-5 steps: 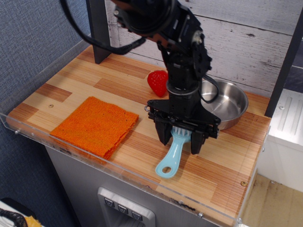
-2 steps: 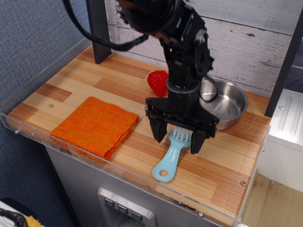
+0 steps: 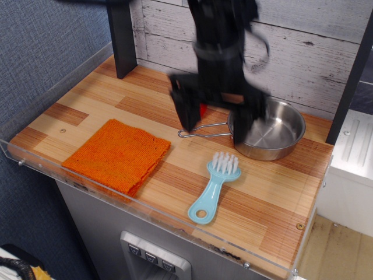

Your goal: Place the blue brush in front of the pot

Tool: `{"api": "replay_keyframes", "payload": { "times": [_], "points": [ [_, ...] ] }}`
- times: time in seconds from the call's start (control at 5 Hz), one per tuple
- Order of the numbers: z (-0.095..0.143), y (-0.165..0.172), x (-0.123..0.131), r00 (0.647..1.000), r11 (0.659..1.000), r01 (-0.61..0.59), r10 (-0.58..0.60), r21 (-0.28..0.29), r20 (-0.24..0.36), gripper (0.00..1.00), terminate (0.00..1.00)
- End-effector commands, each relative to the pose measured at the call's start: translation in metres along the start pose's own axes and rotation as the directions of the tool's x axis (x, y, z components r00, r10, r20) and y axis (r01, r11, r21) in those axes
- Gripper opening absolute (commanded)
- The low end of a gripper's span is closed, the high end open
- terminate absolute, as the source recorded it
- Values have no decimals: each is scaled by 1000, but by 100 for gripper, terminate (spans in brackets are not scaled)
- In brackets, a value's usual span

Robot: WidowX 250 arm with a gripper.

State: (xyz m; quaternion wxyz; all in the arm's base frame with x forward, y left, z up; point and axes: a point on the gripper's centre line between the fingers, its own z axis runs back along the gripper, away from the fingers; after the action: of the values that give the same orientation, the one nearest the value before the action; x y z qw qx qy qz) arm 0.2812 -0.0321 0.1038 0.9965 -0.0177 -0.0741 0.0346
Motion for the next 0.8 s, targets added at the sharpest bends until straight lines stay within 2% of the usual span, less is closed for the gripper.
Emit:
{"api": "replay_keyframes", "payload": {
  "times": [0.0, 0.2, 0.6],
  "points": [
    [46, 27, 33, 998, 1000, 19, -18, -10, 64, 100, 0],
    [38, 31, 38, 998, 998, 54, -53, -24, 45, 100, 0],
    [35, 33, 38, 998, 999, 46, -45, -10, 39, 100, 0]
  ]
}}
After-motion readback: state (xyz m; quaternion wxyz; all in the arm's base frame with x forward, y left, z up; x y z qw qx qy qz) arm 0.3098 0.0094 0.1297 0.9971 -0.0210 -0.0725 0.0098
